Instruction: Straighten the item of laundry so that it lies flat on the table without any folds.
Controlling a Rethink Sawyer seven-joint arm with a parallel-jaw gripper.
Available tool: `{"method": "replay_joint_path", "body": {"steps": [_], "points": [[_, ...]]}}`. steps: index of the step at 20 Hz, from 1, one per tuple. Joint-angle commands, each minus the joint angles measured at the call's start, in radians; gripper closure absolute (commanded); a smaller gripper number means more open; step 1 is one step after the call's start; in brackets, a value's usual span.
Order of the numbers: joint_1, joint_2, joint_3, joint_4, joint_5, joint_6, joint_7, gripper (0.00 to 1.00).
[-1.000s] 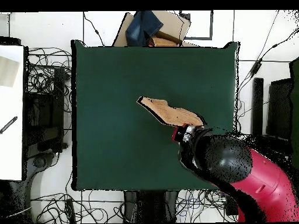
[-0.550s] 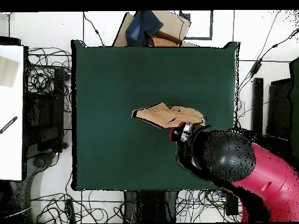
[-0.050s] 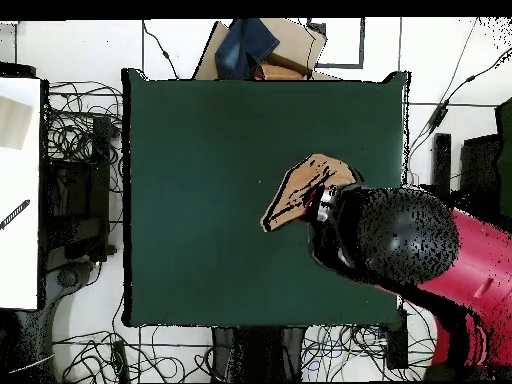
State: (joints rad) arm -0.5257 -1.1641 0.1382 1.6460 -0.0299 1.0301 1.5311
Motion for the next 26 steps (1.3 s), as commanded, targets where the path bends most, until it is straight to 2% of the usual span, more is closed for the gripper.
{"method": "replay_joint_path", "body": {"steps": [1,6,10,15,22,26], "points": [[0.024,0.104,0.109,-0.102,-0.093,-0.109,-0.076,1.00],[0.063,0.141,0.098,-0.092,-0.129,-0.195,-0.005,1.00],[0.118,0.155,0.057,-0.010,-0.160,-0.365,0.107,1.00],[0.228,0.198,-0.030,0.081,-0.209,-0.584,0.271,1.00],[0.284,0.283,-0.060,0.179,-0.176,-0.768,0.271,1.00],[0.292,0.324,-0.063,0.250,-0.152,-0.938,0.309,1.00]]}}
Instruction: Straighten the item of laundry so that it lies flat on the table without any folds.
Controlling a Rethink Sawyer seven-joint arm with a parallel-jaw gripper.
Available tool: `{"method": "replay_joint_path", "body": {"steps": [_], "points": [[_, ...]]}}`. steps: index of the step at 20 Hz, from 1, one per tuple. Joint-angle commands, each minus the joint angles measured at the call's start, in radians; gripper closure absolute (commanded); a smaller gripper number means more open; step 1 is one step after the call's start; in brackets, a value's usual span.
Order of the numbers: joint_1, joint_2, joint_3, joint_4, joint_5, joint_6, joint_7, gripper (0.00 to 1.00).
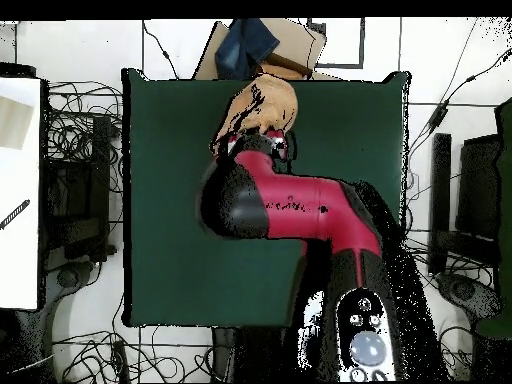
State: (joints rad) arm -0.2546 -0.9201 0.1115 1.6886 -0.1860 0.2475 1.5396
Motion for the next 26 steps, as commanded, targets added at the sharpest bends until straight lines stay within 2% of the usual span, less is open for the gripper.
{"method": "replay_joint_path", "body": {"steps": [1,9,13,20,26], "points": [[0.023,0.091,-0.037,0.221,0.013,-0.189,0.312,1.00],[0.027,0.171,-0.049,0.259,0.040,-0.341,0.299,1.00],[0.001,0.188,-0.019,0.286,0.051,-0.387,0.299,1.00],[0.035,0.193,-0.063,0.341,0.101,-0.443,0.319,1.00],[0.025,0.159,-0.057,0.384,0.138,-0.434,0.307,1.00]]}}
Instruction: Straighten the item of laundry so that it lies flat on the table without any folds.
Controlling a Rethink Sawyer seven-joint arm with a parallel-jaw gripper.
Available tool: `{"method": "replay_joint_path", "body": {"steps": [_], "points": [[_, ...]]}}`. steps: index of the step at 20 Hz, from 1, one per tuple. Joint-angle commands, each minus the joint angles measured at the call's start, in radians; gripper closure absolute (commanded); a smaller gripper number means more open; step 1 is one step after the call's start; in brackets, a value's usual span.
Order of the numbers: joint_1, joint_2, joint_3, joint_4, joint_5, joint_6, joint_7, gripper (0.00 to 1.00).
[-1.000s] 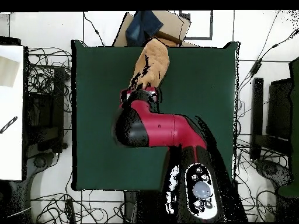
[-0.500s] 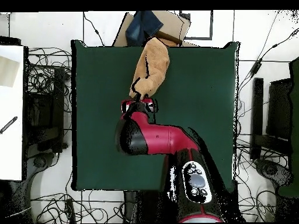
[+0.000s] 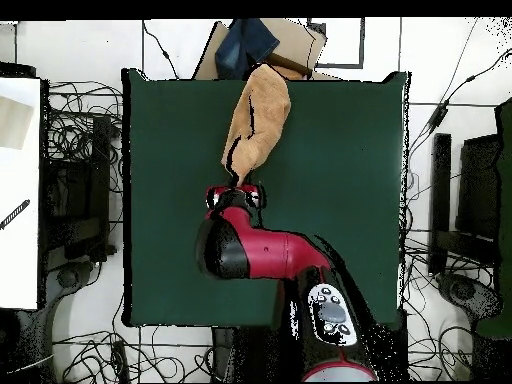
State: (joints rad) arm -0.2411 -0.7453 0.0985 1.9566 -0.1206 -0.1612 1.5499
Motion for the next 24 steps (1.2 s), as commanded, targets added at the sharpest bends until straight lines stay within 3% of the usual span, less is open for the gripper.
{"method": "replay_joint_path", "body": {"steps": [1,6,8,13,17,20,24], "points": [[0.023,-0.034,-0.061,0.128,0.085,-0.020,0.299,1.00],[0.065,-0.121,-0.105,0.198,0.133,0.006,0.308,1.00],[0.116,-0.189,-0.150,0.218,0.176,0.073,0.300,1.00],[0.293,-0.314,-0.325,0.162,0.263,0.349,0.286,1.00],[0.374,-0.318,-0.407,0.119,0.279,0.419,0.297,1.00],[0.357,-0.320,-0.391,0.137,0.285,0.396,0.286,1.00],[0.249,-0.314,-0.279,0.189,0.285,0.312,0.254,1.00]]}}
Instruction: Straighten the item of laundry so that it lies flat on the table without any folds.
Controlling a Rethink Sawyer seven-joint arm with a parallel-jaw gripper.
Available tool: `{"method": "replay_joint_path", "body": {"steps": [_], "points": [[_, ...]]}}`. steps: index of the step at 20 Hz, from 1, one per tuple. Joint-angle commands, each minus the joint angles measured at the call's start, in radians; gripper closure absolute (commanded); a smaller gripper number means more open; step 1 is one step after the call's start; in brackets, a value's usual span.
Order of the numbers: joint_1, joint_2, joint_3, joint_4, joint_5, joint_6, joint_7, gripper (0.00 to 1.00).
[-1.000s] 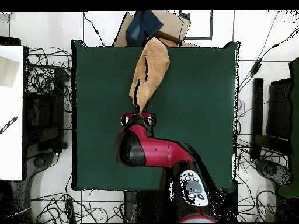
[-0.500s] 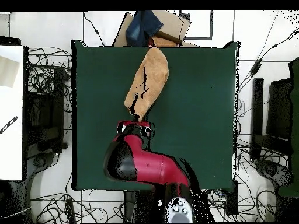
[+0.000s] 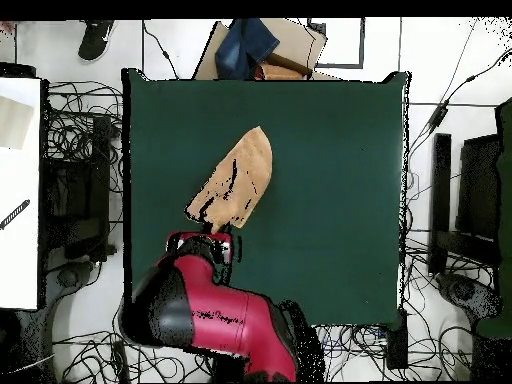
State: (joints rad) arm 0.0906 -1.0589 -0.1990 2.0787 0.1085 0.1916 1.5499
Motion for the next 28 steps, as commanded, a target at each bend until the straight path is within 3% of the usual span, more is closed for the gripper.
{"method": "replay_joint_path", "body": {"steps": [1,4,5,8,23,26,28], "points": [[-0.127,0.006,0.066,0.076,0.049,-0.062,0.235,1.00],[-0.147,0.003,0.094,0.098,0.053,-0.089,0.254,1.00],[-0.153,0.002,0.103,0.106,0.055,-0.098,0.260,0.00],[-0.186,-0.001,0.152,0.140,0.053,-0.146,0.278,0.00],[-0.141,0.014,0.111,0.110,0.086,-0.109,0.270,0.00],[-0.155,-0.002,0.114,0.099,0.087,-0.049,0.242,0.00],[-0.208,-0.043,0.141,0.093,0.083,0.047,0.181,0.00]]}}
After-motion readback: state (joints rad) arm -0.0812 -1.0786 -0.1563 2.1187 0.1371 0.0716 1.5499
